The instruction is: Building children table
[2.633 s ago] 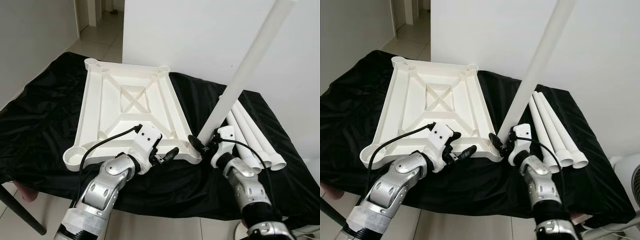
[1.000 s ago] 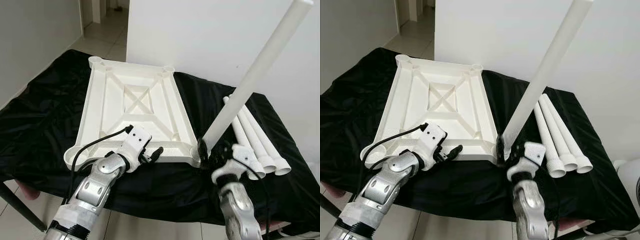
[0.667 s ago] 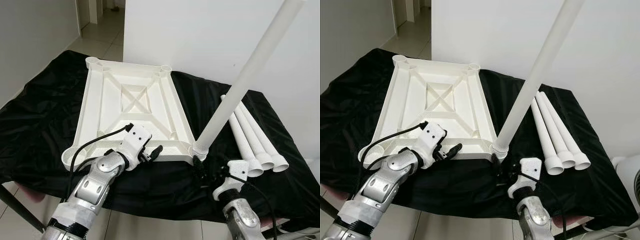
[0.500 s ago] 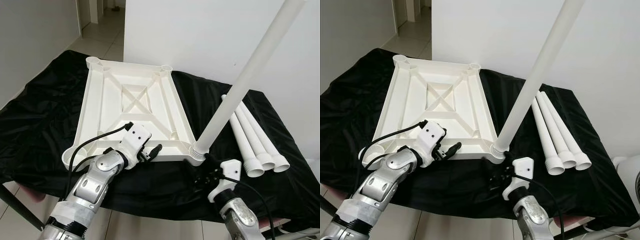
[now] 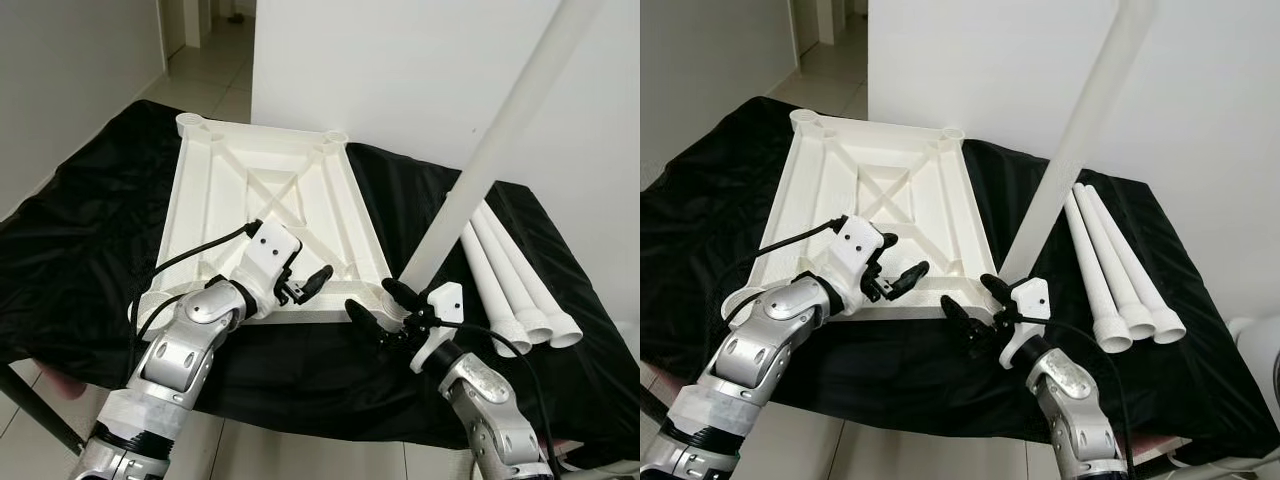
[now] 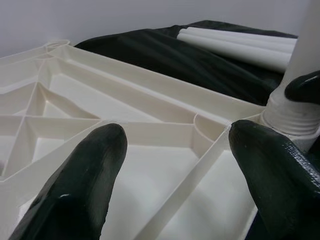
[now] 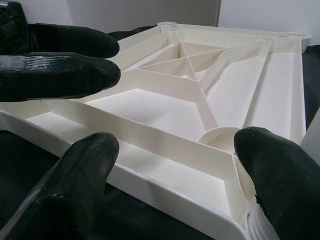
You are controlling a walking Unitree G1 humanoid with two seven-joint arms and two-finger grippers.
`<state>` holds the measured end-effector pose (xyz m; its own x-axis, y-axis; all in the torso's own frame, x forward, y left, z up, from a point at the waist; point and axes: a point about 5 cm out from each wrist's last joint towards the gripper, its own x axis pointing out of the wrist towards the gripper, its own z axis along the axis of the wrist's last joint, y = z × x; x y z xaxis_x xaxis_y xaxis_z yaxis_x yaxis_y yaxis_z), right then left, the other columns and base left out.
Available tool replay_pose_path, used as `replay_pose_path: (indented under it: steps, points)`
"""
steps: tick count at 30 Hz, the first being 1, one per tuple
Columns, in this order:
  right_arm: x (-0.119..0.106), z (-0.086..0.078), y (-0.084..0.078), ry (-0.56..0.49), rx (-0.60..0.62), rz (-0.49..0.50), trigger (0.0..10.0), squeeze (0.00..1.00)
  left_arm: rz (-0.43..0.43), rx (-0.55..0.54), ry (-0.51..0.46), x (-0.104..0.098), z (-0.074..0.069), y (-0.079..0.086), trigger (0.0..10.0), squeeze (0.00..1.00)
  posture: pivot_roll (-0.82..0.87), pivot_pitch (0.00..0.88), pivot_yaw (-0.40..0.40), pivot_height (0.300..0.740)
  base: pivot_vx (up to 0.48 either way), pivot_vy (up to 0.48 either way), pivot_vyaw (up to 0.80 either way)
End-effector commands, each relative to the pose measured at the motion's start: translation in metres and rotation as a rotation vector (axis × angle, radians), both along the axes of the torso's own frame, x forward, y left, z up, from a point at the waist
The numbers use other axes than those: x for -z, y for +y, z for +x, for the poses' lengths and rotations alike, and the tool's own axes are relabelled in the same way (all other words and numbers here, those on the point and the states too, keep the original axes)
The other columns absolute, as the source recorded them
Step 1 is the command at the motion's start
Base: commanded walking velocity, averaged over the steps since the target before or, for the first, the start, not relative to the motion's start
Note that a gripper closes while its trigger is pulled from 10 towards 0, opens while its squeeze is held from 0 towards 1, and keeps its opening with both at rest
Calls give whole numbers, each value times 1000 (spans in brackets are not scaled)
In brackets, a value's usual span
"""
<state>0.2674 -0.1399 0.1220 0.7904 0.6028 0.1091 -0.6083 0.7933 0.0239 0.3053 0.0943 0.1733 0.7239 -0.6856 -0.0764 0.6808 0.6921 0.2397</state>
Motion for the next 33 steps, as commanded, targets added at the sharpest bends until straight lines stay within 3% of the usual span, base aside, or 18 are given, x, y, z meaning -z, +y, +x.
replay_pose_path:
  steps: [1, 4, 8, 11, 17, 31, 32, 33]
  points:
    - [0, 6, -15, 6, 70, 3, 10000, 0, 13, 2, 13, 4, 0, -4, 10000, 0, 89, 14, -152, 740, 0, 0, 0]
    - [0, 9, -20, 7, 96, 4, 10000, 0, 20, -7, 17, 5, 0, -3, 10000, 0, 89, 14, -152, 740, 0, 0, 0]
    - [4, 12, -45, 22, 238, 16, 10000, 0, 98, -57, 76, 19, 6, -2, 10000, 0, 82, 12, -149, 740, 0, 0, 0]
    - [6, 9, -48, 30, 248, 16, 10000, 0, 136, -76, 103, 26, 9, -3, 10000, 0, 77, 9, -145, 740, 0, 0, 0]
    - [-1, -3, -19, 13, 92, 77, 10000, 0, 198, -257, 200, 43, 30, 1, 10000, 0, 63, 4, -136, 740, 0, 0, 0]
    - [-22, -4, -7, -41, 83, 123, 10000, 0, 306, -373, 279, 47, 49, 7, 10000, 0, 47, 7, -114, 740, 0, 0, 0]
    - [-25, -4, -7, -49, 88, 121, 10000, 0, 337, -463, 306, 49, 54, 13, 10000, 0, 45, 11, -111, 740, 0, 0, 0]
    - [-25, -4, -7, -49, 88, 121, 10000, 0, 337, -463, 306, 49, 54, 13, 10000, 0, 45, 11, -111, 740, 0, 0, 0]
